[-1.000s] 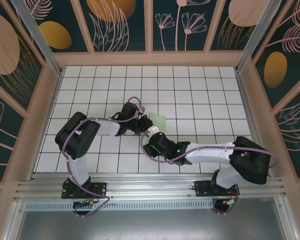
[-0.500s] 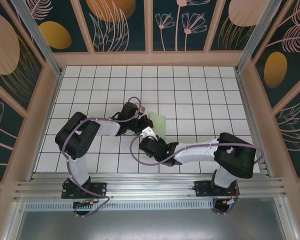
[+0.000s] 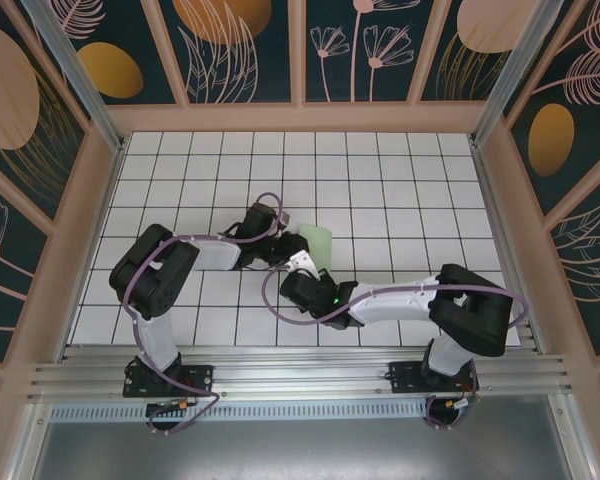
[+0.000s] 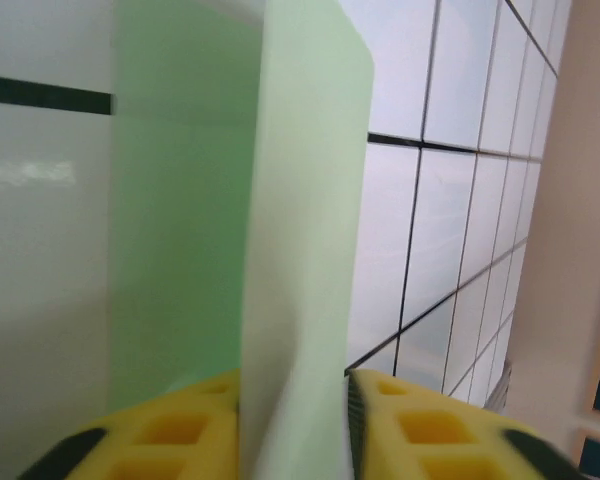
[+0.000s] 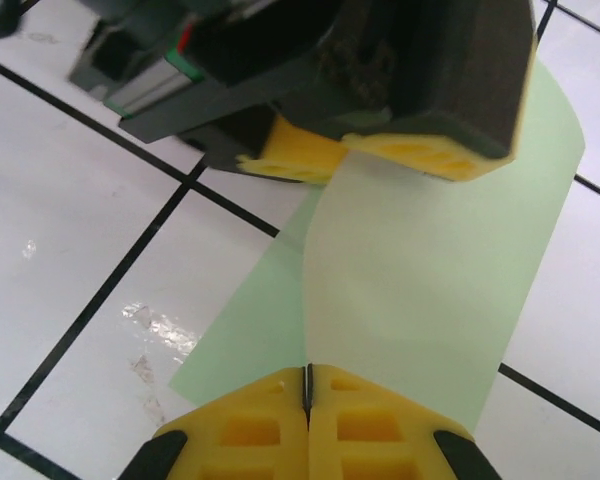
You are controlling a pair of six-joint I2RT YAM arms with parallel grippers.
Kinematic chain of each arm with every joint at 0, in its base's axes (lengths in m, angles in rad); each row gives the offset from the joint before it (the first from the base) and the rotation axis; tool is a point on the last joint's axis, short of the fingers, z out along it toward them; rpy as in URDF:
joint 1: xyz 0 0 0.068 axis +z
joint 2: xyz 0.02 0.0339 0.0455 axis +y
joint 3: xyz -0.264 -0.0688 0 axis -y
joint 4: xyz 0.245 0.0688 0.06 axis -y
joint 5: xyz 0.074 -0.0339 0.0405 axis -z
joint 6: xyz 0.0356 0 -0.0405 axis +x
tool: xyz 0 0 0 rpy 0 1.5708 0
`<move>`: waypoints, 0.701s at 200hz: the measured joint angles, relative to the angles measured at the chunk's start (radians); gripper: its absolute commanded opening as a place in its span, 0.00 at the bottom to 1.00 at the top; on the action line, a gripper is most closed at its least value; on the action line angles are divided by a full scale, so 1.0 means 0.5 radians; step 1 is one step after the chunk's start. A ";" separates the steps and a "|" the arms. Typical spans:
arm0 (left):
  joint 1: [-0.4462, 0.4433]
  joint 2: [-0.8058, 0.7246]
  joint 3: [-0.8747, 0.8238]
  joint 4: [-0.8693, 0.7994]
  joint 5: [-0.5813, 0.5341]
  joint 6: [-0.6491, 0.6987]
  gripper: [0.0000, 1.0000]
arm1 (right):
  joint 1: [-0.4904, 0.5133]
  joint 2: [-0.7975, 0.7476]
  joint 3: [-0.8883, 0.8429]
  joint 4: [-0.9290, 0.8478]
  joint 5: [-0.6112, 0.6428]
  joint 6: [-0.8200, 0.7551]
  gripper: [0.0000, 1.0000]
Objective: Fold a paper plane with a square sheet of paper (pick it up from the middle)
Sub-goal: Fold the second fold of the triangle at the center of the table.
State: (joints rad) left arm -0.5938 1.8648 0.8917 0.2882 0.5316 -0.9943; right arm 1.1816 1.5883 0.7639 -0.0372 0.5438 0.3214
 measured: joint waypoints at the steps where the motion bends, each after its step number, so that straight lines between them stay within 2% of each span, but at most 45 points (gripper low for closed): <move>1: 0.000 -0.002 0.001 -0.006 -0.003 0.002 0.48 | -0.005 -0.002 0.000 0.000 -0.004 -0.001 0.00; 38: 0.000 -0.256 -0.098 -0.085 -0.204 0.006 0.58 | -0.249 -0.218 -0.143 0.116 -0.376 0.105 0.00; 71: 0.000 -0.526 -0.244 -0.154 -0.396 -0.012 0.59 | -0.468 -0.403 -0.275 0.246 -0.730 0.197 0.00; 96: 0.000 -0.658 -0.341 -0.211 -0.533 -0.021 0.56 | -0.518 -0.415 -0.280 0.307 -0.888 0.262 0.00; 140: 0.009 -0.770 -0.423 -0.286 -0.628 -0.047 0.39 | -0.518 -0.378 -0.214 0.343 -0.986 0.433 0.00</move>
State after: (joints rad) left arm -0.5892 1.4799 0.6804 0.1452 0.2176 -1.0176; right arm 0.9226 1.3994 0.6571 0.1345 0.0505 0.5381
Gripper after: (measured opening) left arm 0.421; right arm 0.055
